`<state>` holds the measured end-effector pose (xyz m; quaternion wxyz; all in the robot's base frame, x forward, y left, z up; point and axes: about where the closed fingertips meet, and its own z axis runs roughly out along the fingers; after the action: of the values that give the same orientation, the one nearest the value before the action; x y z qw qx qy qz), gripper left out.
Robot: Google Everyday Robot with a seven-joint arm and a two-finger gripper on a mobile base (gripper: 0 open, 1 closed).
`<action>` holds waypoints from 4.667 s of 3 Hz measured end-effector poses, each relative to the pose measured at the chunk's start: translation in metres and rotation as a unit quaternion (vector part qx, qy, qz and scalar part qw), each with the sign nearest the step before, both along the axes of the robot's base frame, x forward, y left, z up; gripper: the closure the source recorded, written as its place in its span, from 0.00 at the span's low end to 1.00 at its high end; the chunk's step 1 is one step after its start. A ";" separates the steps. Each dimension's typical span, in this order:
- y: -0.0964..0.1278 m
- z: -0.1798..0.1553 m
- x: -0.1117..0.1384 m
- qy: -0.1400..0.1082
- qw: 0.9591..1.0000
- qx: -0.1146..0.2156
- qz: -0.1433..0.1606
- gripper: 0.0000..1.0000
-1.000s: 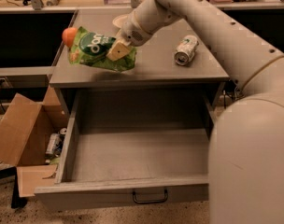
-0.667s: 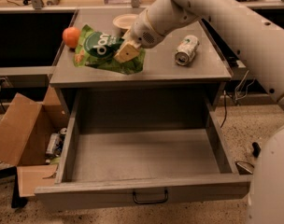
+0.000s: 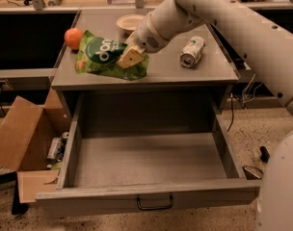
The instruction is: Place green rice chip bag into top drawer
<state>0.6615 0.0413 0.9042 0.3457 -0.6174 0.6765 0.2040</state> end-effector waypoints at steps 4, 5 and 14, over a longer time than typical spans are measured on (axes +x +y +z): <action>-0.039 -0.122 -0.146 0.116 0.992 -0.054 -0.012 1.00; -0.039 -0.122 -0.146 0.116 0.992 -0.054 -0.012 1.00; -0.146 -0.212 -0.107 0.184 0.975 -0.011 -0.122 0.00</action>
Offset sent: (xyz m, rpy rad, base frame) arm -0.1467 -0.0194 -0.0945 -0.0722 0.1712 0.0644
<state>0.5543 -0.1049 0.6921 0.2305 -0.4857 0.8012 0.2628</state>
